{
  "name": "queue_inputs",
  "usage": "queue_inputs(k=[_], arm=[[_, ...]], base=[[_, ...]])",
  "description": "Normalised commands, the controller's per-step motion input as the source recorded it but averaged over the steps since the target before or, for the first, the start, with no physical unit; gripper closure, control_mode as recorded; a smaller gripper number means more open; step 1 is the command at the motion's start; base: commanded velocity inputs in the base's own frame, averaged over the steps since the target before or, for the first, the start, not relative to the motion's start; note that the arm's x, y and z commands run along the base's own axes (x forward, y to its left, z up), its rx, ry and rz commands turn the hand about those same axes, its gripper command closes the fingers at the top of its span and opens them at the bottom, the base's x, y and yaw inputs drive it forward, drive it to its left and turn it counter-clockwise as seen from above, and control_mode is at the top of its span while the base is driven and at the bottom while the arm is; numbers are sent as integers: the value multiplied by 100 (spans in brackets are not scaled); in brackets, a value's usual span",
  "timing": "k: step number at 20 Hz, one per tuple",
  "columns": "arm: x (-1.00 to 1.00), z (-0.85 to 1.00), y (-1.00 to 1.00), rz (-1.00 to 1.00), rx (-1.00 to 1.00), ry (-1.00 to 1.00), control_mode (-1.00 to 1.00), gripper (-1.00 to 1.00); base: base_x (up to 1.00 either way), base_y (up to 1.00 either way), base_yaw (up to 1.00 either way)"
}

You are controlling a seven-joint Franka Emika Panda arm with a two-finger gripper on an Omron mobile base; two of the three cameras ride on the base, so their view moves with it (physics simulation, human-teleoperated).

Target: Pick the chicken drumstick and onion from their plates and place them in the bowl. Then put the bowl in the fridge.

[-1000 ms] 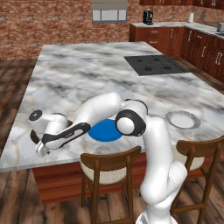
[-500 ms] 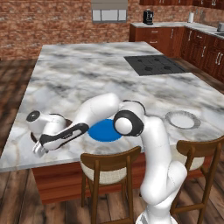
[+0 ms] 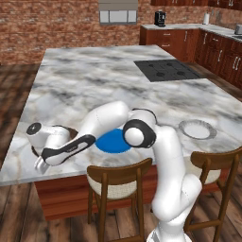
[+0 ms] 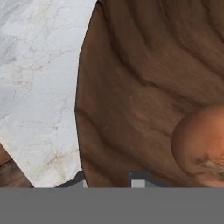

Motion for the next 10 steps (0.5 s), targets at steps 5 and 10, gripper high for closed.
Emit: queue_inputs(k=[5, 10], arm=[[-30, 29, -21, 14, 0, -2, -100, 100], [-35, 55, -28, 17, 0, -13, -100, 100]], base=[[0, 0, 0], [0, 0, 0]])
